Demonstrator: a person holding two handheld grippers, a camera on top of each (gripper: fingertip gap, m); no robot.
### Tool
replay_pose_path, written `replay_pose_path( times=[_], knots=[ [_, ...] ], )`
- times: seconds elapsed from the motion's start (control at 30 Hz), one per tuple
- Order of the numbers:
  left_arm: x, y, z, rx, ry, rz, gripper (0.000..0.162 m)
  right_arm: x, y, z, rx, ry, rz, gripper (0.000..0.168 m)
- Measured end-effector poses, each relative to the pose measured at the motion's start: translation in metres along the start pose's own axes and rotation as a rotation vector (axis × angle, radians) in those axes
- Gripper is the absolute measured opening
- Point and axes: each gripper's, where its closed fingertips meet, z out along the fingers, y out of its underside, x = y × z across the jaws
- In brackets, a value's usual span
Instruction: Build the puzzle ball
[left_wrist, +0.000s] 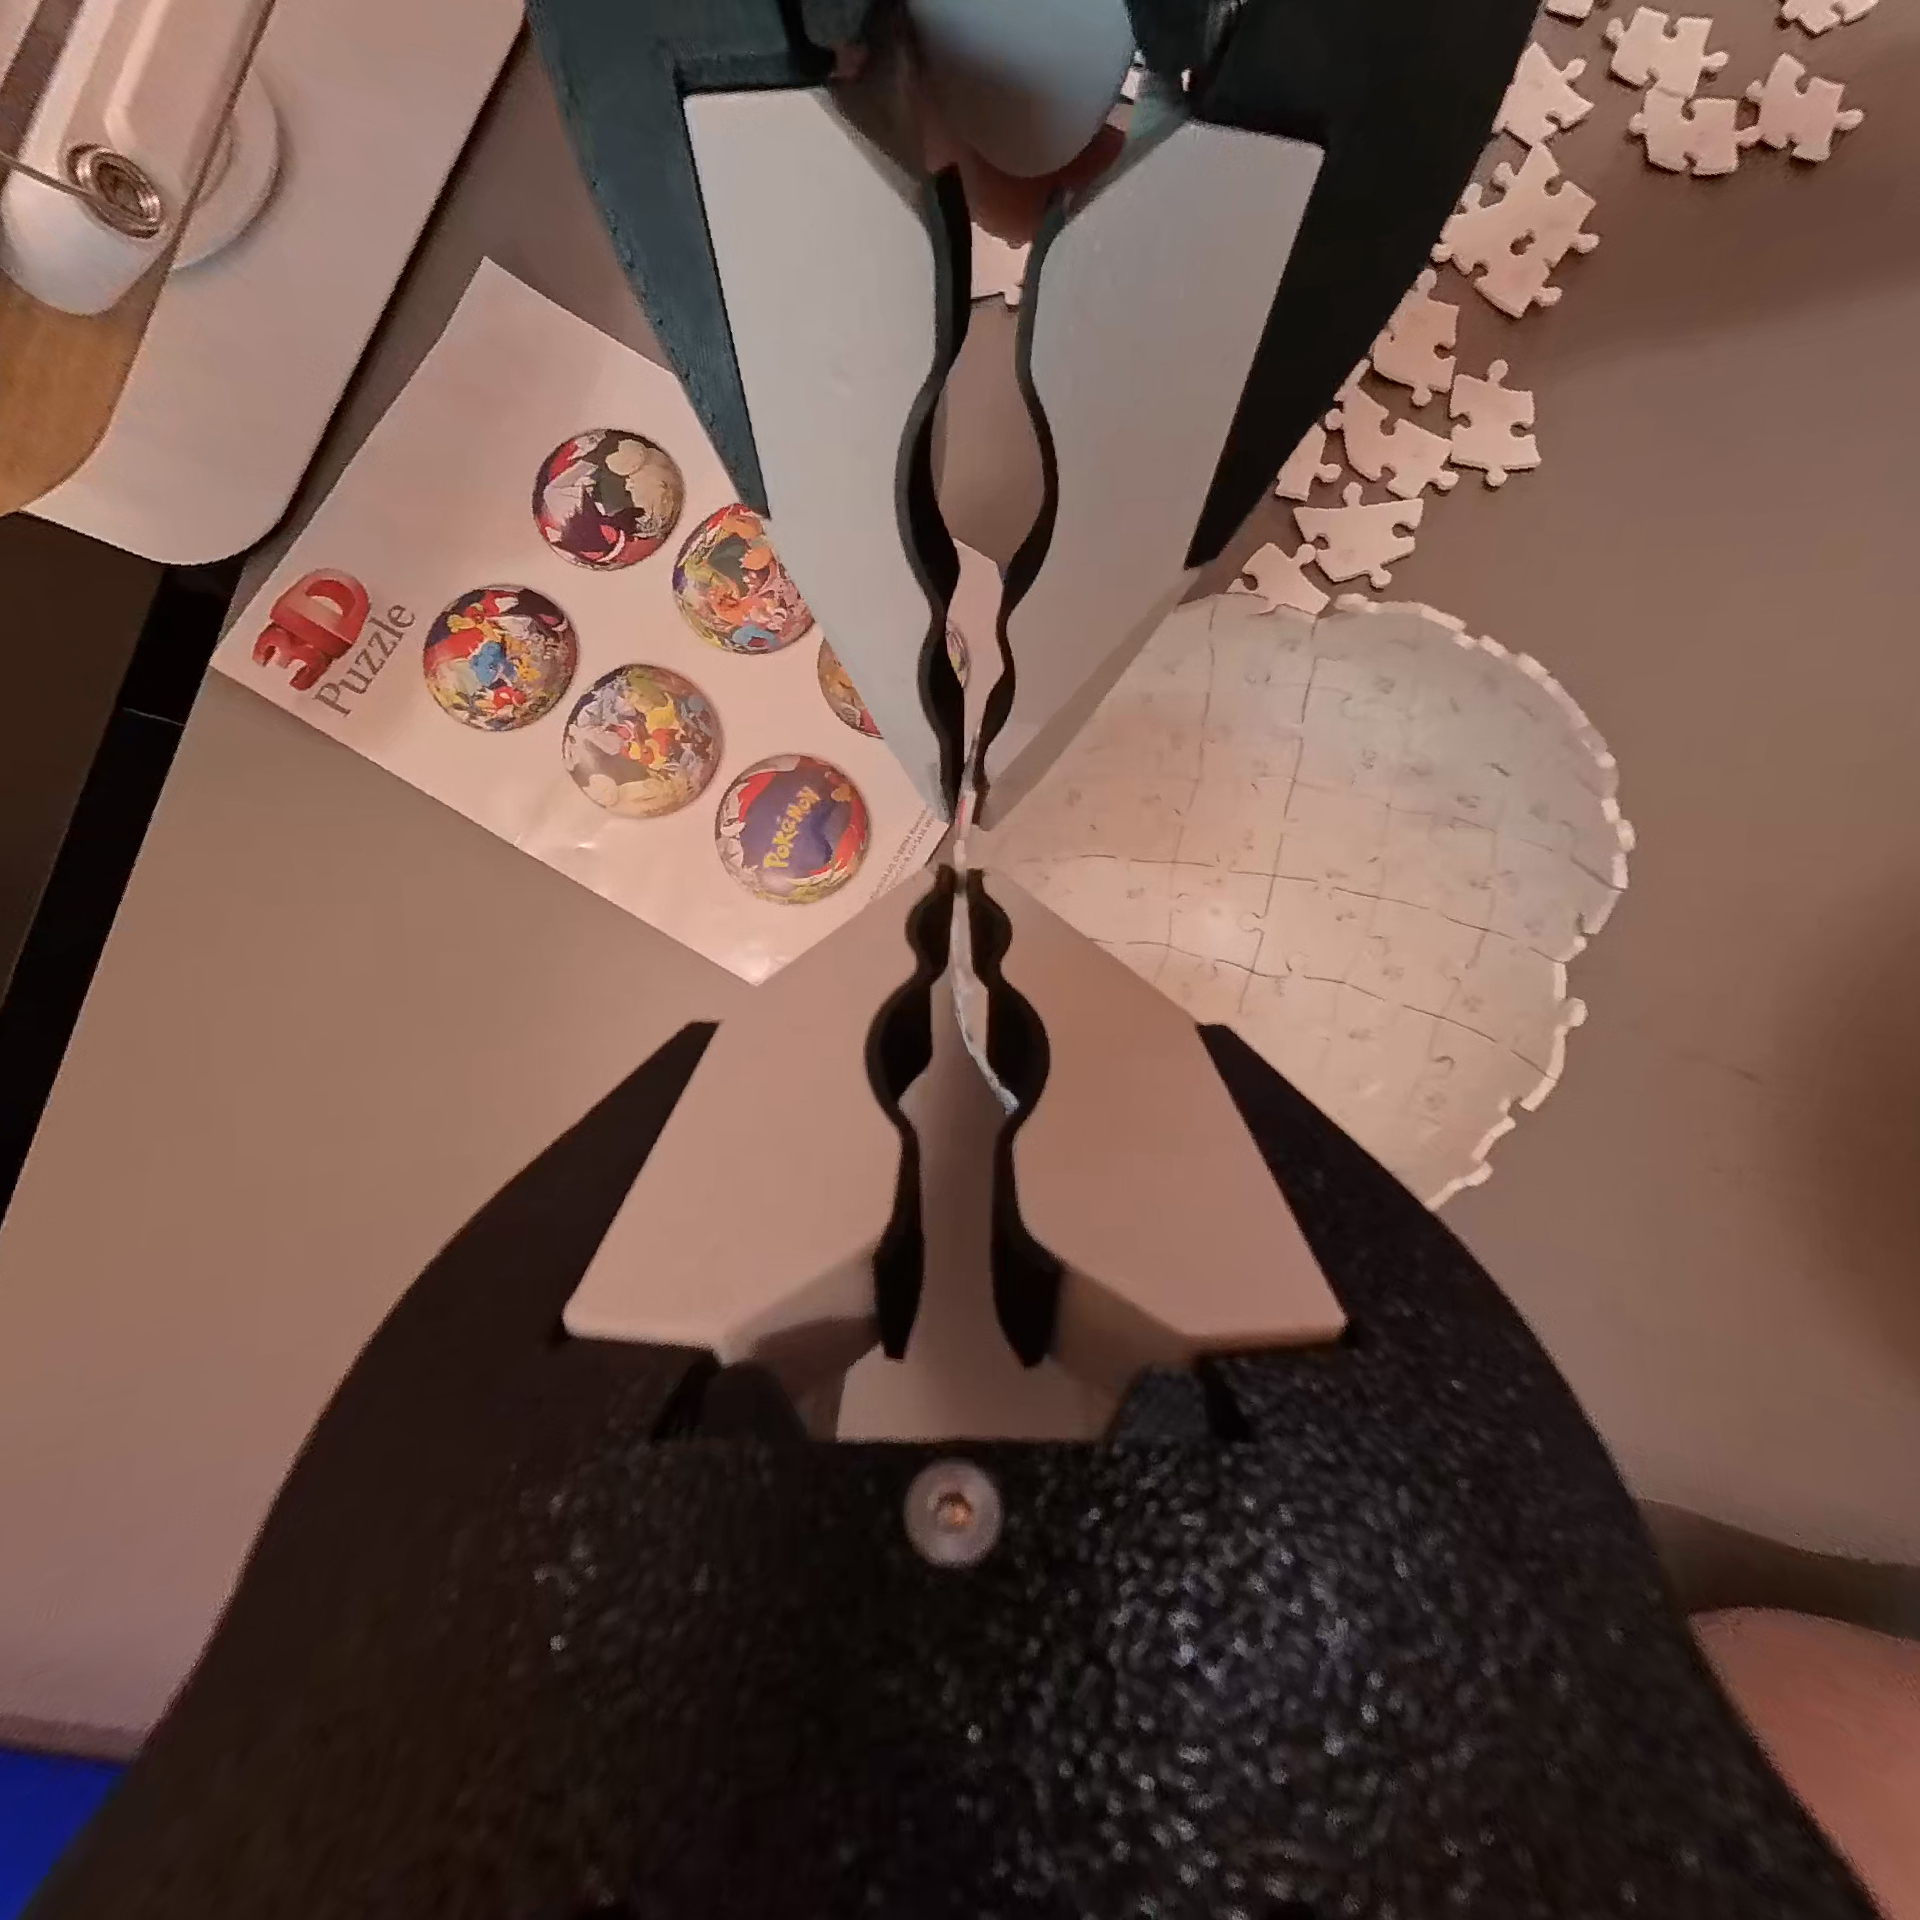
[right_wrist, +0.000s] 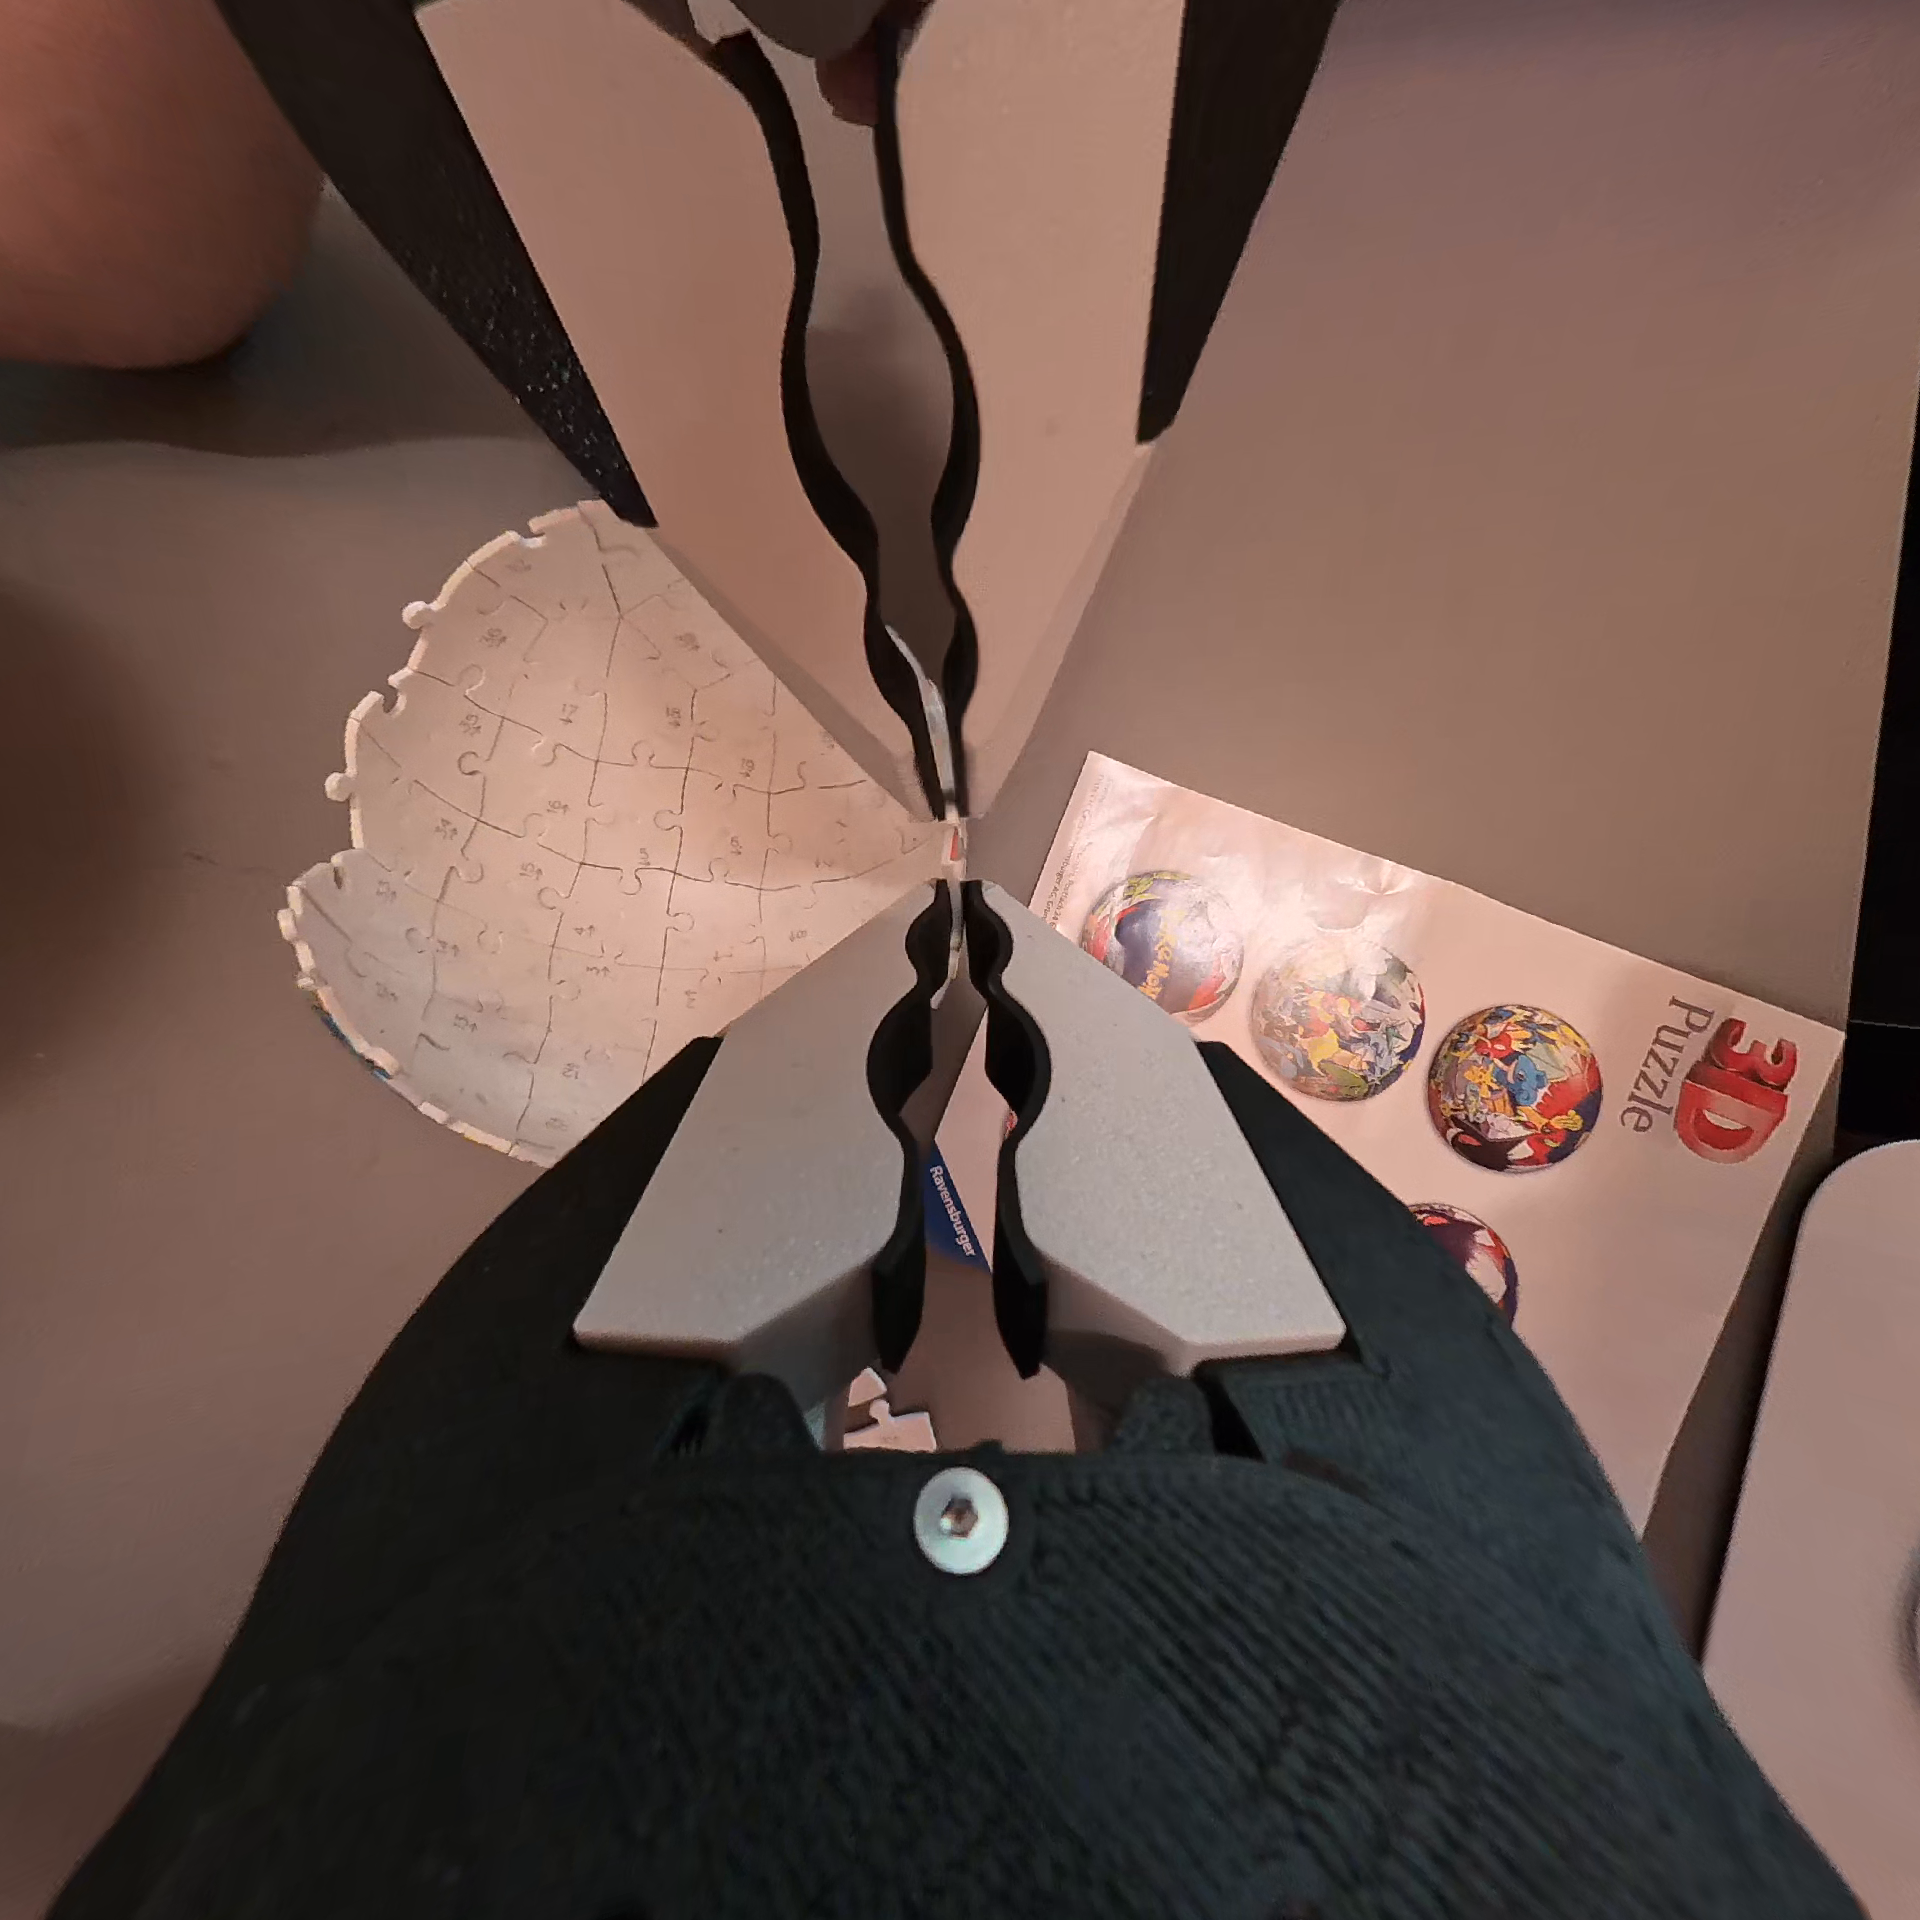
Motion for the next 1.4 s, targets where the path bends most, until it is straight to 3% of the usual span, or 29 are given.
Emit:
replay_pose_path(
  times=[0.27, 1.27, 1.4],
  knots=[
    [0.0008, 0.0005, -0.0006, -0.017, 0.007, 0.011, 0.0, 0.0017, -0.0014, -0.0037, -0.034, 0.037, -0.08, 0.009],
    [-0.0007, 0.0025, 0.0032, -0.035, 0.012, -0.017, 0.0, 0.0011, -0.0031, -0.008, -0.046, 0.049, -0.138, 0.0],
    [0.0, 0.0011, 0.004, -0.029, 0.015, -0.011, 0.0, 0.0029, 0.0009, -0.0051, -0.062, 0.057, -0.125, 0.013]
  ],
)
